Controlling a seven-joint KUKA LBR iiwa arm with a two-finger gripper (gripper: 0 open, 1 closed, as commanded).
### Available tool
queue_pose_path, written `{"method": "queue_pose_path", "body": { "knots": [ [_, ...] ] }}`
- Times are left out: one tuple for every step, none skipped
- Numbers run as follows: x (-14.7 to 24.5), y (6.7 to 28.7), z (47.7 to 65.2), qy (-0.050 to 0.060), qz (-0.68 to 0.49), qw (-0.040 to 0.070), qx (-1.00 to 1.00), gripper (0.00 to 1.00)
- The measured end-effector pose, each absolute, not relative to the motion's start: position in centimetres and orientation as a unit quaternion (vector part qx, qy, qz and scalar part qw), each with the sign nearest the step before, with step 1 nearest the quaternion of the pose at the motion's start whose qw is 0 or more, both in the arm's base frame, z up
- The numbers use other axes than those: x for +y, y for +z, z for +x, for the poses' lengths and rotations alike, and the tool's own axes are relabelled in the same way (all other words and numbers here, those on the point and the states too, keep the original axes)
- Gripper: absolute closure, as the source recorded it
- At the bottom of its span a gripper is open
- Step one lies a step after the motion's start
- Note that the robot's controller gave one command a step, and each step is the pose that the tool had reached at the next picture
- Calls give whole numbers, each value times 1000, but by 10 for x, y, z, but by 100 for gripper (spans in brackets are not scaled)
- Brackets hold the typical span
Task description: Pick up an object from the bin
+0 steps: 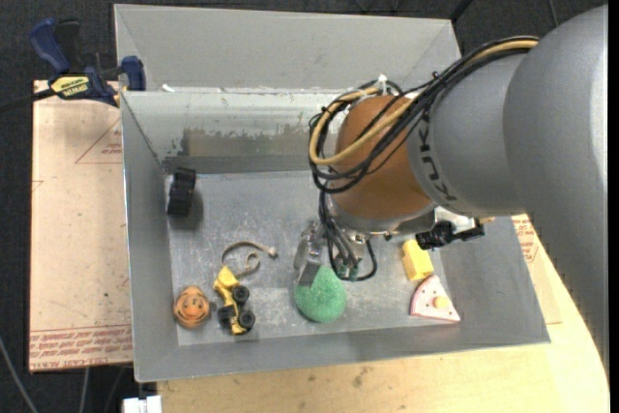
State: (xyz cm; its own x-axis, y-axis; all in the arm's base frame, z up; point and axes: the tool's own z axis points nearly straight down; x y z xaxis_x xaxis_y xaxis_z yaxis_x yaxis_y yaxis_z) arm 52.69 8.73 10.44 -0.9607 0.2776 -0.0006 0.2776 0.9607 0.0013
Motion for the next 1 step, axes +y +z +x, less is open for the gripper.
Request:
{"method": "queue_pose_path", "body": {
  "knots": [
    [87,104,527,1,141,0,990,0]
  ]
}}
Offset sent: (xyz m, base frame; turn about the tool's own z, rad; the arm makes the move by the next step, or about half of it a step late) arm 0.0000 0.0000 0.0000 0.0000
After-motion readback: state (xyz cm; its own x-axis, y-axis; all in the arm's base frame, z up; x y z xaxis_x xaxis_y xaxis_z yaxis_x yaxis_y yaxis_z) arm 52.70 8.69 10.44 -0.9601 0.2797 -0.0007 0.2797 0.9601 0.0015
